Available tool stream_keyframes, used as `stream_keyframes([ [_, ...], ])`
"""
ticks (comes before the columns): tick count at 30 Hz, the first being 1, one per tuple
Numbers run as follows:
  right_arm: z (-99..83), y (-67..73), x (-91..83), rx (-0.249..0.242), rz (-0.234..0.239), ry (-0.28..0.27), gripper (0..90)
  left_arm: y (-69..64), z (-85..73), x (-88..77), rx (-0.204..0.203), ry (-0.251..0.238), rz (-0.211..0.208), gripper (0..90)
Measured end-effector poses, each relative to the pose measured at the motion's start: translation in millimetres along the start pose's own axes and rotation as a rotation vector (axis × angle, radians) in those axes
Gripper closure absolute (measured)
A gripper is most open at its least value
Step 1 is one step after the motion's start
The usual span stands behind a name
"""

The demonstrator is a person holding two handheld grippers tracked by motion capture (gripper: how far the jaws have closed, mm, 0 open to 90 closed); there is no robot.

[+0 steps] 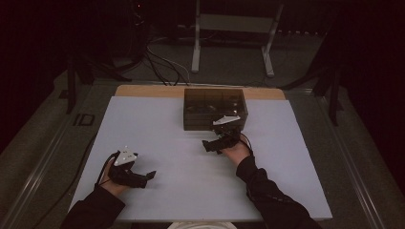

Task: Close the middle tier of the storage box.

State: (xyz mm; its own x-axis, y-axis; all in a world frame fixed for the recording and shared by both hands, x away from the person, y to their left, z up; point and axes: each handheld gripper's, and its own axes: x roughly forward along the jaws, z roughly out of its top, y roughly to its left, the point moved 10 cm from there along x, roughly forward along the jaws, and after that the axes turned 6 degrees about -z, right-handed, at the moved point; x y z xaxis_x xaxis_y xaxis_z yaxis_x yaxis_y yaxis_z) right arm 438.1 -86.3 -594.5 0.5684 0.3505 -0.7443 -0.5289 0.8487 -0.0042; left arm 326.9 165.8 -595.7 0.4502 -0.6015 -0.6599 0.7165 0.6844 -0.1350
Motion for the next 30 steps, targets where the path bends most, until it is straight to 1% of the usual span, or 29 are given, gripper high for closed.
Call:
stream_keyframes([
  [3,4.5,0.5,-2.0,0.004,0.006,-0.025,0.0,-0.6,0.9,-0.5,-0.001,-0.004,0.000,1.0],
  [6,7.8,3.5,-4.8,0.003,0.027,-0.043,0.0,-1.2,1.2,-0.5,0.001,-0.005,-0.003,1.0],
  [8,7.9,5.6,-5.3,-0.008,0.045,-0.035,0.0,-1.8,-0.2,-0.1,0.005,0.002,-0.006,1.0],
  [12,9.2,7.0,-6.0,-0.023,0.057,-0.043,0.0,-2.2,-1.8,-1.2,0.005,0.001,-0.002,0.9],
  [14,9.5,9.1,-6.4,-0.028,0.075,-0.044,0.0,-2.1,-2.5,-1.9,0.005,0.003,-0.001,0.9],
  [16,10.2,10.6,-7.1,-0.041,0.078,-0.048,0.0,-2.8,-2.0,-2.6,0.011,0.001,-0.002,1.0],
  [19,12.0,13.7,-10.5,-0.054,0.093,-0.059,0.0,-4.3,-2.2,-2.7,0.012,-0.001,-0.006,1.0],
  [21,12.6,16.5,-13.3,-0.072,0.109,-0.064,0.0,-4.8,-2.5,-2.8,0.013,0.001,-0.008,1.0],
  [22,12.6,16.5,-13.3,-0.072,0.109,-0.064,0.0,-4.8,-2.5,-2.8,0.013,0.001,-0.008,1.0],
  [23,13.7,18.6,-16.4,-0.100,0.118,-0.080,1.7,-5.9,-1.8,-3.0,0.006,-0.004,-0.021,1.0],
  [24,14.2,18.8,-17.4,-0.105,0.117,-0.086,1.7,-6.1,-1.3,-3.2,-0.001,-0.008,-0.026,1.0],
  [26,14.6,19.6,-20.2,-0.111,0.126,-0.096,1.8,-5.9,-1.4,-3.1,0.003,-0.006,-0.024,0.9],
  [30,10.3,21.7,-24.2,-0.126,0.140,-0.072,1.7,-6.5,-2.6,-2.7,0.010,-0.002,-0.026,1.0],
])
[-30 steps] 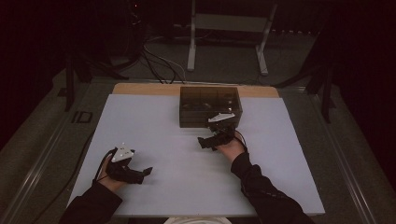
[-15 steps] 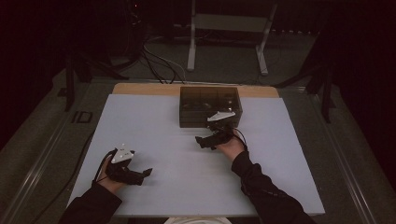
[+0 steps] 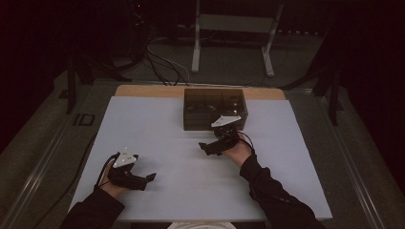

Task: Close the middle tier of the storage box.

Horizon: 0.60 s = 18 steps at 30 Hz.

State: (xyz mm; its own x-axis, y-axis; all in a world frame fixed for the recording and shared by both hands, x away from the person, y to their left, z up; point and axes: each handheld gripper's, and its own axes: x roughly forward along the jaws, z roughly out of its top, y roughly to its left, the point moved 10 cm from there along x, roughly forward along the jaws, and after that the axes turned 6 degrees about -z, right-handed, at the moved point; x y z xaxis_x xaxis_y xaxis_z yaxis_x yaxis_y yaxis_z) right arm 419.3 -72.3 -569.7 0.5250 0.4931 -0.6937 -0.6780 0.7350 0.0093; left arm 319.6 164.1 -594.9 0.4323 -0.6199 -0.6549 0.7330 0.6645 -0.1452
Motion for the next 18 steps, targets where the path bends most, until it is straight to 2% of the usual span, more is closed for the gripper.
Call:
stream_keyframes([
  [18,-16.5,5.7,-19.4,-0.049,0.049,-0.013,1.6,-1.9,0.9,-0.8,0.014,-0.002,-0.001,1.0],
])
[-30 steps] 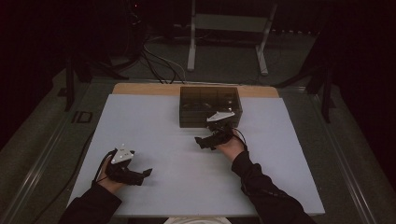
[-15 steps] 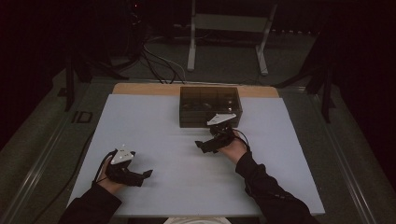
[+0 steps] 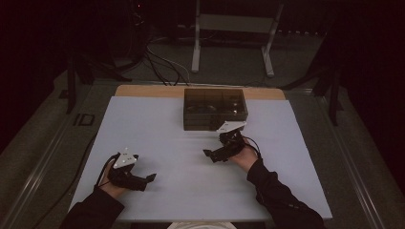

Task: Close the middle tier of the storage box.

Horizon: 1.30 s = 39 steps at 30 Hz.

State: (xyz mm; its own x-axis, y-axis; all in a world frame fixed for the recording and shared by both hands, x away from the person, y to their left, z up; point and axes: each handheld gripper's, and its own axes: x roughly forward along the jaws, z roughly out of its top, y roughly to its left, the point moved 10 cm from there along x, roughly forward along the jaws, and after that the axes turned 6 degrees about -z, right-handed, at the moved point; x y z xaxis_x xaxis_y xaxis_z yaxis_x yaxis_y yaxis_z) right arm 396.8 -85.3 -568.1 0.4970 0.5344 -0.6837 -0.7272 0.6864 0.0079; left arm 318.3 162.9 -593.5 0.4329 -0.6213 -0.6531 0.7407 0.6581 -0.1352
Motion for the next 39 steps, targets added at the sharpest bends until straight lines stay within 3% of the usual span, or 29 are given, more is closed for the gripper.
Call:
stream_keyframes([
  [13,-27.7,-2.7,-12.0,-0.011,0.012,-0.008,1.6,-3.6,0.6,-0.3,0.012,-0.005,-0.013,1.0],
  [20,-45.8,-9.8,-25.0,0.013,0.013,-0.017,1.6,-5.2,0.3,0.1,0.019,-0.002,-0.018,1.0],
  [33,-71.1,-32.1,-51.3,0.029,-0.060,-0.038,1.7,-5.7,-0.5,-1.4,0.022,-0.001,-0.020,1.0],
  [39,-80.0,-41.2,-66.0,0.062,-0.086,-0.063,1.7,-6.1,-0.7,-1.7,0.020,-0.005,-0.023,1.0],
])
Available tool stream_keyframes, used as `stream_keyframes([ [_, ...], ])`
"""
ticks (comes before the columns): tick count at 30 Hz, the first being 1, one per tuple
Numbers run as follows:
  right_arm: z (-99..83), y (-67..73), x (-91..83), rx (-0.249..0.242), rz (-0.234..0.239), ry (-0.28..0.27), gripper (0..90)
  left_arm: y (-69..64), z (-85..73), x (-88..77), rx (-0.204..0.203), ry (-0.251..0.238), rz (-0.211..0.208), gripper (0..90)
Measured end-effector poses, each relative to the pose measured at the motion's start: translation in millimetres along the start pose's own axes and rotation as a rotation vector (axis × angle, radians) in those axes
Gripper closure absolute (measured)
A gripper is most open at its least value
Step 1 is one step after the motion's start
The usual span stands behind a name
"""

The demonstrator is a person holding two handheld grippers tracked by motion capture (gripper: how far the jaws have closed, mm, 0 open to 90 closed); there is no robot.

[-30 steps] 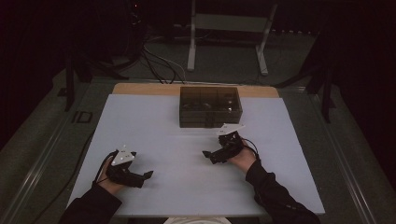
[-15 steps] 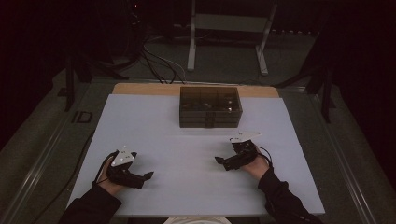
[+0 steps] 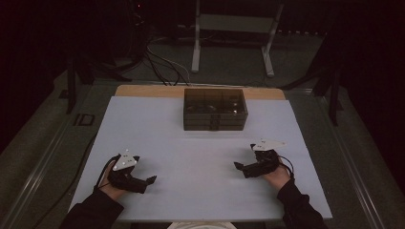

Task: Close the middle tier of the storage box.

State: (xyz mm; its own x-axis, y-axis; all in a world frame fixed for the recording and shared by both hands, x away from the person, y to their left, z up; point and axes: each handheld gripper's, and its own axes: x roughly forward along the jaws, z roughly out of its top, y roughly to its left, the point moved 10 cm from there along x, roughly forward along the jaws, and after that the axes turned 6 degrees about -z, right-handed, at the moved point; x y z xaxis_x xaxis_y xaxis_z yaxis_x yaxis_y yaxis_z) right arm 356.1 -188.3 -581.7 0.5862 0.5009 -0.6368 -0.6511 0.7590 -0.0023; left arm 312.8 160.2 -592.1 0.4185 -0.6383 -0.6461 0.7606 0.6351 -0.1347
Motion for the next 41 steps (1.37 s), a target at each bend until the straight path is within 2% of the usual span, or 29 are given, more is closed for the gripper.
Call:
stream_keyframes([
  [5,-14.1,-9.3,-10.6,0.019,-0.023,0.012,1.7,0.0,0.0,0.5,0.001,0.002,0.002,1.0],
  [10,-24.5,-16.4,-19.4,0.074,-0.043,0.006,1.7,-0.2,-0.5,1.2,0.000,0.006,-0.001,1.0],
  [11,-24.5,-16.4,-19.4,0.074,-0.043,0.006,1.7,-0.2,-0.5,1.2,0.000,0.006,-0.001,1.0],
  [13,-30.2,-19.2,-21.1,0.106,-0.050,-0.003,1.7,0.1,-0.7,1.8,-0.002,0.006,-0.003,1.0],
  [18,-36.9,-24.5,-15.8,0.120,-0.074,0.015,1.7,-0.1,-2.4,2.8,0.002,0.015,-0.005,1.0],
  [27,-42.0,-19.0,-14.3,0.114,-0.050,0.031,1.7,-3.0,-1.4,2.7,0.005,0.009,-0.016,0.9],
  [30,-44.4,-16.3,-12.7,0.102,-0.042,0.052,1.7,-3.6,-1.6,3.5,0.007,0.011,-0.017,0.9],
  [41,-45.5,-18.7,-11.7,0.103,-0.046,0.061,1.7,-2.8,-2.4,4.5,0.004,0.015,-0.018,1.0],
])
